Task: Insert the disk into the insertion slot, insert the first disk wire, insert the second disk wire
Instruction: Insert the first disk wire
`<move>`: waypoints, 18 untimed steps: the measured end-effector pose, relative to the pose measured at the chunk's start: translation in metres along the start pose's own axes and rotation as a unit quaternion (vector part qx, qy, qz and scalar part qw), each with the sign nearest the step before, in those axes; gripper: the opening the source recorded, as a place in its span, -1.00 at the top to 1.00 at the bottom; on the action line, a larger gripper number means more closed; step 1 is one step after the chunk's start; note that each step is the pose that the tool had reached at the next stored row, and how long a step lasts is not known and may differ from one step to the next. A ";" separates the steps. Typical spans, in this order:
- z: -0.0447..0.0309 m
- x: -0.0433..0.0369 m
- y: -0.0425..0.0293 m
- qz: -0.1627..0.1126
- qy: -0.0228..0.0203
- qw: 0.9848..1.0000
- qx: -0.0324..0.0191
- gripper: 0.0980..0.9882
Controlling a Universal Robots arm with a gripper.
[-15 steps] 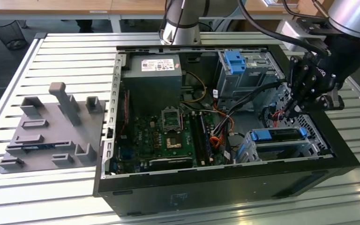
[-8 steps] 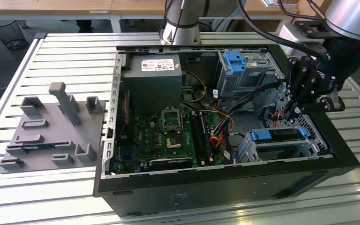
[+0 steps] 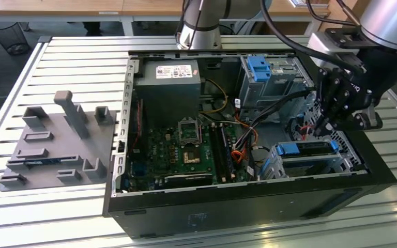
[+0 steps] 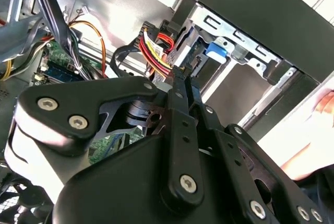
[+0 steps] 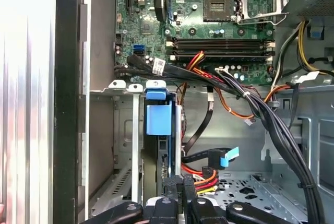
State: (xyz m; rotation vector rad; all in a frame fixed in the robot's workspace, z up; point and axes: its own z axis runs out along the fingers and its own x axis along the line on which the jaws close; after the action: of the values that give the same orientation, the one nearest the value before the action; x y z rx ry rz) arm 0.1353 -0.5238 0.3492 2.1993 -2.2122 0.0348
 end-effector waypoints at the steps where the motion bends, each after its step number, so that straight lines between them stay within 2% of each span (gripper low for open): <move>1: 0.0002 0.0010 0.0001 0.000 0.000 1.000 0.000 0.85; 6: 0.0018 0.0018 0.0001 -0.002 0.000 1.000 0.001 0.85; 18: 0.0084 0.0061 0.0007 -0.005 0.000 1.000 0.008 0.85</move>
State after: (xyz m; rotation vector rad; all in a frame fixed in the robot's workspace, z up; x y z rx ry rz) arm 0.1345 -0.5301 0.3409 2.2184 -2.2085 0.0528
